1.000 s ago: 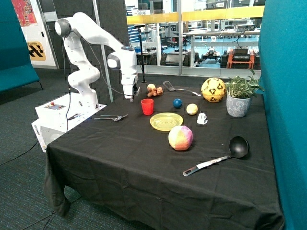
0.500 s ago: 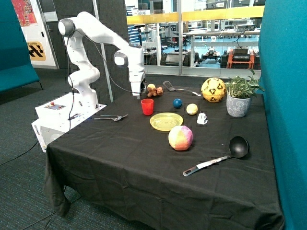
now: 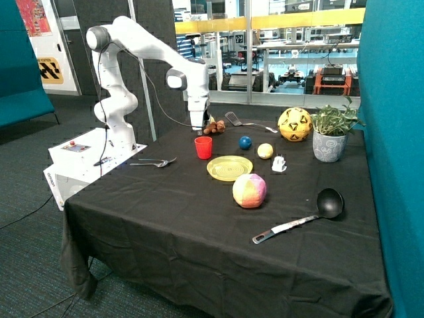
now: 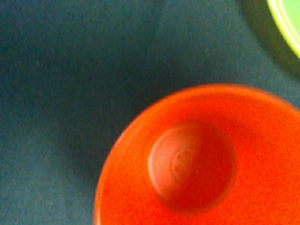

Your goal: Set the table

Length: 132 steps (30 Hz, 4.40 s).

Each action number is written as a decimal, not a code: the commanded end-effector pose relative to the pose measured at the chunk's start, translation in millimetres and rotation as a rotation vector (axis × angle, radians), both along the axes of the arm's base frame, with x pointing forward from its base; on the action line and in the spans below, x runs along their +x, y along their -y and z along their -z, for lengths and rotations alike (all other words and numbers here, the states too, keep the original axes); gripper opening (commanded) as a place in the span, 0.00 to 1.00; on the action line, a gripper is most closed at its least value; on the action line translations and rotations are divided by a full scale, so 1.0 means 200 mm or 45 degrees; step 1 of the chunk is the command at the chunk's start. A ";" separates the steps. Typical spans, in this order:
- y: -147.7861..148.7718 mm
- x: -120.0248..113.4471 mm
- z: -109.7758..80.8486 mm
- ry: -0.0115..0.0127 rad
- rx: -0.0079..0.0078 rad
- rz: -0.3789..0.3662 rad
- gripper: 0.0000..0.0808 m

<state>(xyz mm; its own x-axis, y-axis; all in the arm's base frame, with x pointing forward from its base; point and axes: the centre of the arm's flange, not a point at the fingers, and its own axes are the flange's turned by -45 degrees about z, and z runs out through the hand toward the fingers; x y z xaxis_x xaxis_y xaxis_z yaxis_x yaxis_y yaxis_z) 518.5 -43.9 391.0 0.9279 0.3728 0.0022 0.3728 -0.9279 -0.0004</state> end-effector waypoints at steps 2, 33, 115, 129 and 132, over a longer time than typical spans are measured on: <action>0.00 0.12 0.00 -0.0025 -0.0015 0.053 0.41; -0.03 0.45 0.07 -0.0026 -0.0013 0.253 0.41; -0.15 0.68 0.49 -0.0026 -0.0012 0.306 0.38; -0.12 0.70 0.51 -0.0026 -0.0012 0.309 0.34; -0.12 0.69 0.51 -0.0026 -0.0012 0.310 0.33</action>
<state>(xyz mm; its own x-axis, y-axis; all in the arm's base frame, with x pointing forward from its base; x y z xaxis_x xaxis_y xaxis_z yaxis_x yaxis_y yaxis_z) 657.3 -16.6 292.6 0.9903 0.1391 -0.0004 0.1391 -0.9903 -0.0006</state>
